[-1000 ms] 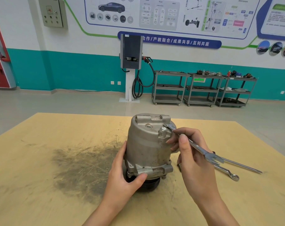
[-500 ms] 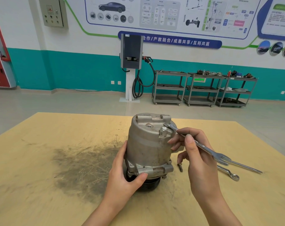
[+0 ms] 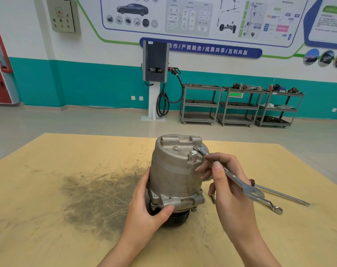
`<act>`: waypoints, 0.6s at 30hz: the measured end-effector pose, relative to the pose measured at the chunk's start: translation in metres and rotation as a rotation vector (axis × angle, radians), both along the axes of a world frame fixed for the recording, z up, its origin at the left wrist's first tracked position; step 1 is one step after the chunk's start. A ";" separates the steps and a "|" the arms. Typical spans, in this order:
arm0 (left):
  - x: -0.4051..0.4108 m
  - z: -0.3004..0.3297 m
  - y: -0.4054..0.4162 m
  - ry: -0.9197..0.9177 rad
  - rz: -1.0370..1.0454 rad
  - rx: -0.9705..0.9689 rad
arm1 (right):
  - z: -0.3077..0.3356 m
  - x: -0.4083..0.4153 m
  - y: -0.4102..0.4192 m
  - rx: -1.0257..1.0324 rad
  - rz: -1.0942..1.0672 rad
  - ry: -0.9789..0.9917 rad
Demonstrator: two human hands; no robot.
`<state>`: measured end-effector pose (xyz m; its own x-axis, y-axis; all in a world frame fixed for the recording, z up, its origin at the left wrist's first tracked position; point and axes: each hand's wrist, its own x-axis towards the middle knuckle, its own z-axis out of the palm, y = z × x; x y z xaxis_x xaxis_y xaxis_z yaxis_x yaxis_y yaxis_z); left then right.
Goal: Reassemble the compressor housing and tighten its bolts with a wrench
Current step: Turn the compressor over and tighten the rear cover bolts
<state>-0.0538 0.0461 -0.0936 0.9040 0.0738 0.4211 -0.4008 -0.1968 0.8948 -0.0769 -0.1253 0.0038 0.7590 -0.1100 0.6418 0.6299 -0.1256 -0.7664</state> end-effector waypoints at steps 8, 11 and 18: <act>0.000 0.000 -0.001 0.004 0.009 0.008 | 0.001 -0.001 -0.001 0.020 0.007 0.001; 0.000 0.001 -0.001 0.007 0.012 0.007 | 0.001 -0.001 0.001 -0.002 -0.015 0.003; -0.002 0.003 -0.001 0.019 0.012 0.013 | 0.002 -0.002 0.000 0.009 -0.003 0.013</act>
